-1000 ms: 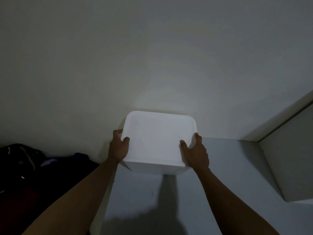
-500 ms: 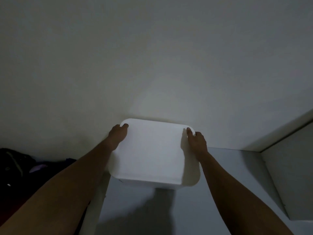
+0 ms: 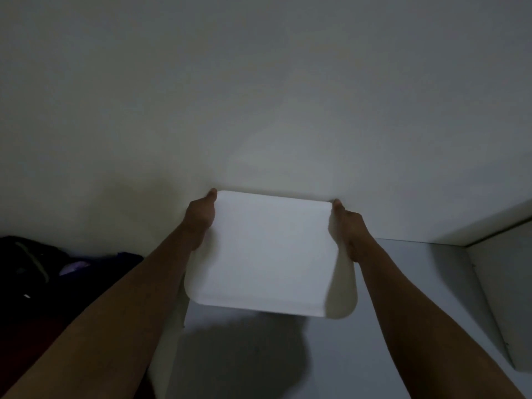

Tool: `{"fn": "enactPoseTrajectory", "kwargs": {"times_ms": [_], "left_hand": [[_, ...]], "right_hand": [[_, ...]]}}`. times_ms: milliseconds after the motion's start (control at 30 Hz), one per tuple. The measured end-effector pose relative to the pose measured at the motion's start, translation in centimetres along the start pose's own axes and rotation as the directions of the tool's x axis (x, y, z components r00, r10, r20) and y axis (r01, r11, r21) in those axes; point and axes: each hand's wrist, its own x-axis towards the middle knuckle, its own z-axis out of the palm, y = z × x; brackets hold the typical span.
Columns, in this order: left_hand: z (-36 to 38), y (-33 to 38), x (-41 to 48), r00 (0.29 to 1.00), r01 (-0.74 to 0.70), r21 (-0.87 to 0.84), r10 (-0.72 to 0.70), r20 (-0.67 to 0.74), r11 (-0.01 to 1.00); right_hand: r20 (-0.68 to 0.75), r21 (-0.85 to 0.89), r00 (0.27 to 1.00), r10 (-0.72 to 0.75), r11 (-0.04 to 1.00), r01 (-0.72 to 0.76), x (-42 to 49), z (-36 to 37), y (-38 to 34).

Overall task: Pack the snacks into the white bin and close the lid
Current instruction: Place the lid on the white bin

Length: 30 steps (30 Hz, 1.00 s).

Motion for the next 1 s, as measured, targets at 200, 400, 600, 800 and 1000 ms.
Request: {"fn": "enactPoseTrajectory", "kwargs": {"times_ms": [200, 400, 600, 800, 1000], "left_hand": [[0.2, -0.9, 1.1, 0.993, -0.068, 0.070, 0.074, -0.092, 0.995], [0.0, -1.5, -1.9, 0.833, -0.465, 0.155, 0.490, -0.257, 0.871], [-0.4, -5.4, -6.0, 0.690, -0.617, 0.630, 0.709, 0.146, 0.471], [-0.7, -8.3, -11.0, 0.756, -0.538, 0.785, 0.587, 0.290, 0.306], [0.5, -9.2, -13.3, 0.774, -0.479, 0.842, 0.572, 0.271, 0.250]], "right_hand": [[-0.126, -0.004, 0.989, -0.074, 0.997, 0.074, 1.0, 0.9, 1.3], [-0.302, -0.202, 0.914, -0.271, 0.955, 0.216, -1.7, 1.3, 0.3], [-0.036, -0.658, 0.849, -0.526, 0.652, 0.377, -6.4, 2.0, 2.7], [0.062, -0.784, 0.887, -0.458, 0.527, 0.327, -12.0, 3.1, 6.1], [0.102, -0.790, 0.875, -0.473, 0.496, 0.360, -13.3, 3.2, 7.1]]}}
